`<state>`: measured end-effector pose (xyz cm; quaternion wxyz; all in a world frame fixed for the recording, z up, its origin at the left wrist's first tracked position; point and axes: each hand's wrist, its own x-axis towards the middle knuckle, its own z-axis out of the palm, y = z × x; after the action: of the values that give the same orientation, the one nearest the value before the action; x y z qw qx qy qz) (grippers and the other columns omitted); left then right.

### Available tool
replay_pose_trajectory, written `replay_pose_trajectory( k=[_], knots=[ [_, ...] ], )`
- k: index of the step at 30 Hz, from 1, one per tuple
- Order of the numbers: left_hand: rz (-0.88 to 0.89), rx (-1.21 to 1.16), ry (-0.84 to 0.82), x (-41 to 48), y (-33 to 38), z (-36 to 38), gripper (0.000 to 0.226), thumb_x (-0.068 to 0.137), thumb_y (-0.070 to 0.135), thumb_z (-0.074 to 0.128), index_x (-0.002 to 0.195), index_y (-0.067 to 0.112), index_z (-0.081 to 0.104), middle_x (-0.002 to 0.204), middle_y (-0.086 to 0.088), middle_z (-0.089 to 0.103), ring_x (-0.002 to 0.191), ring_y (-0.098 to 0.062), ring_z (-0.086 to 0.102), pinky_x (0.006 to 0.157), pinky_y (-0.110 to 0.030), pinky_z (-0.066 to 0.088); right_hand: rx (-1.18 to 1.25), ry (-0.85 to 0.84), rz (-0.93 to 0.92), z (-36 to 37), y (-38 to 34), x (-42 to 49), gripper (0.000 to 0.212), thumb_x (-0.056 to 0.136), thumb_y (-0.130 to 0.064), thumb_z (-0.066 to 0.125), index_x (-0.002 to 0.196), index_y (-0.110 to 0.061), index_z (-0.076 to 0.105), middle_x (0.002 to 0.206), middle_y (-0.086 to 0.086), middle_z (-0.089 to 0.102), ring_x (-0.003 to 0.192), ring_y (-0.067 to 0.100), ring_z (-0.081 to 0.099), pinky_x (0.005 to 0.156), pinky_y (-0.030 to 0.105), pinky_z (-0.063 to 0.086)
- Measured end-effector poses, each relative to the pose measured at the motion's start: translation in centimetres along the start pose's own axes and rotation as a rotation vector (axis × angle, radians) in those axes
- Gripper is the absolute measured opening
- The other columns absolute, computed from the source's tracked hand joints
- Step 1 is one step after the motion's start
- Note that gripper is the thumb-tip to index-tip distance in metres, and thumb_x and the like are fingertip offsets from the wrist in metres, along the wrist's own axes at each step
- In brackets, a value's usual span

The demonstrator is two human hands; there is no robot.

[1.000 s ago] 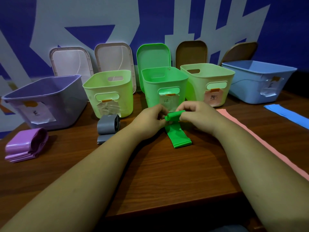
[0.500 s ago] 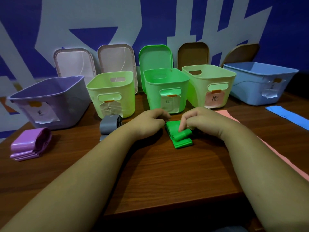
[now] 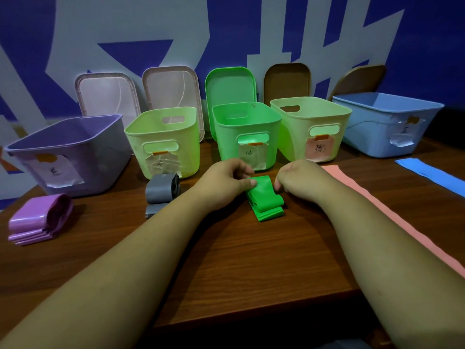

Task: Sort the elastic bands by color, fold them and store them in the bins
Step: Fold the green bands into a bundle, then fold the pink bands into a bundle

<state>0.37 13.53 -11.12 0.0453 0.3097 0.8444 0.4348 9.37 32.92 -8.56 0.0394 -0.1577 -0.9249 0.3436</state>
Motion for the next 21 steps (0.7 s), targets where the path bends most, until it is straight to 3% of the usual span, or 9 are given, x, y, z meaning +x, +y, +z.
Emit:
replay_pose_trajectory(
  k=[4, 7, 13, 18, 21],
  knots=[
    [0.031, 0.104, 0.102, 0.7, -0.4, 0.1, 0.024, 0.094, 0.026, 0.079, 0.116, 0.025, 0.070, 0.102, 0.008, 0.071, 0.098, -0.008, 0.067, 0.090, -0.028, 0.054, 0.031, 0.007, 0.019, 0.1, 0.2, 0.2, 0.035, 0.093, -0.017, 0.057, 0.073, -0.028, 0.084, 0.090, -0.006, 0.072, 0.093, 0.022, 0.064, 0.074, 0.034, 0.046],
    [0.083, 0.265, 0.124, 0.6, -0.3, 0.3, 0.027, 0.095, 0.028, 0.077, 0.120, 0.026, 0.069, 0.102, 0.012, 0.068, 0.099, -0.009, 0.064, 0.089, -0.027, 0.052, 0.065, 0.015, 0.034, 0.4, 0.1, -0.1, 0.033, 0.091, -0.021, 0.058, 0.074, -0.032, 0.084, 0.091, -0.006, 0.074, 0.094, 0.023, 0.065, 0.086, 0.038, 0.054],
    [0.227, 0.433, 0.160, 0.0, 1.6, 0.9, 0.030, 0.099, 0.027, 0.069, 0.128, 0.024, 0.065, 0.114, 0.010, 0.063, 0.108, -0.010, 0.056, 0.092, -0.025, 0.044, 0.427, 0.144, 0.126, -0.8, -0.1, -0.4, 0.029, 0.094, -0.014, 0.059, 0.078, -0.023, 0.082, 0.087, 0.002, 0.072, 0.083, 0.024, 0.062, 0.070, 0.035, 0.048],
    [0.501, 0.773, -0.070, -0.5, 5.7, 3.7, 0.036, 0.098, 0.037, 0.062, 0.132, 0.024, 0.056, 0.125, 0.003, 0.058, 0.114, -0.019, 0.053, 0.102, -0.035, 0.048, 0.466, -0.030, 0.197, -4.9, 1.9, -0.7, 0.019, 0.100, -0.016, 0.062, 0.094, -0.018, 0.080, 0.088, 0.001, 0.065, 0.070, 0.016, 0.051, 0.057, 0.030, 0.043],
    [0.514, 0.760, -0.184, 0.5, 8.9, 6.5, 0.027, 0.100, 0.037, 0.059, 0.121, 0.021, 0.063, 0.118, 0.000, 0.060, 0.109, -0.021, 0.057, 0.094, -0.039, 0.052, 0.381, -0.011, 0.193, -8.3, 4.5, -1.4, 0.010, 0.099, -0.017, 0.067, 0.095, -0.013, 0.076, 0.085, 0.004, 0.067, 0.062, 0.014, 0.054, 0.051, 0.026, 0.044]
  ],
)
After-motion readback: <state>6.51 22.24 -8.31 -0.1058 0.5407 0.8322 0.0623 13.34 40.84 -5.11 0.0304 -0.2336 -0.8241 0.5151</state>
